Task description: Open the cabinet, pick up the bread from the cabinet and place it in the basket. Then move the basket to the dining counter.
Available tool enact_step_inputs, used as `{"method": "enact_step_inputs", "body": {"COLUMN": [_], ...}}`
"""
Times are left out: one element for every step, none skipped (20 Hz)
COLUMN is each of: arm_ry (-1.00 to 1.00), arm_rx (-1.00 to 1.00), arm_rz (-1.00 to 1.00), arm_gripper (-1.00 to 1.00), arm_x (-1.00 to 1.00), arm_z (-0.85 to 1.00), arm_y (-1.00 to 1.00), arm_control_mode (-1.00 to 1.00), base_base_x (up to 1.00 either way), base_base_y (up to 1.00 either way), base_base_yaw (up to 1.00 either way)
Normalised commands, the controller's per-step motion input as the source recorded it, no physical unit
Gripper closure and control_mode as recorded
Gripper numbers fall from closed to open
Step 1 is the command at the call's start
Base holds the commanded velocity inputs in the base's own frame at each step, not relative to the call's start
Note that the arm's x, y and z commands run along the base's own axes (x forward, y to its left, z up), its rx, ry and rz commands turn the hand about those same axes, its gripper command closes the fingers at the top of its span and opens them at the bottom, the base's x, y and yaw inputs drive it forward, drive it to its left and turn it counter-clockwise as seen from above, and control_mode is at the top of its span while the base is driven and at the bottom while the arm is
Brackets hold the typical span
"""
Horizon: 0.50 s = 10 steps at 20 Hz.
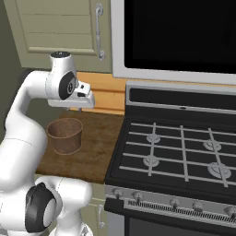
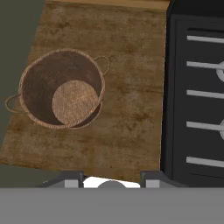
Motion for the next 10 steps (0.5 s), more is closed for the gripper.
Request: {"method": "enact_step_inputs", "body": {"arm_ry": [0.05,0.0,0.0,0.0,0.0,0.0,0.0,0.0,-0.06,-0.05], "arm_rx": [0.0,0.0,0.0,0.0,0.0,0.0,0.01,0.0,-0.03,-0.1], "arm_rz": [0.0,0.0,0.0,0.0,0.0,0.0,-0.09,-0.13,-0.1,-0.06], "arm_gripper": [-1.0,-1.0,-1.0,-1.0,-1.0,-1.0,-1.0,-1.0,-1.0,-1.0], "arm_x": [0.0,0.0,0.0,0.0,0.0,-0.01,0.0,0.0,0.0,0.09], "arm_z": [0.0,0.0,0.0,0.0,0.0,0.0,0.0,0.0,0.0,0.0], "arm_y": [0.0,0.0,-0.09,-0.29,-0.08,0.0,-0.4,-0.48,-0.34,-0.35], "arm_control_mode": [-1.0,-1.0,-1.0,-1.0,-1.0,-1.0,-1.0,-1.0,-1.0,-1.0], "base_base_x": [0.0,0.0,0.0,0.0,0.0,0.0,0.0,0.0,0.0,0.0], "base_base_y": [0.0,0.0,0.0,0.0,0.0,0.0,0.0,0.0,0.0,0.0], "base_base_yaw": [0.0,0.0,0.0,0.0,0.0,0.0,0.0,0.0,0.0,0.0]}}
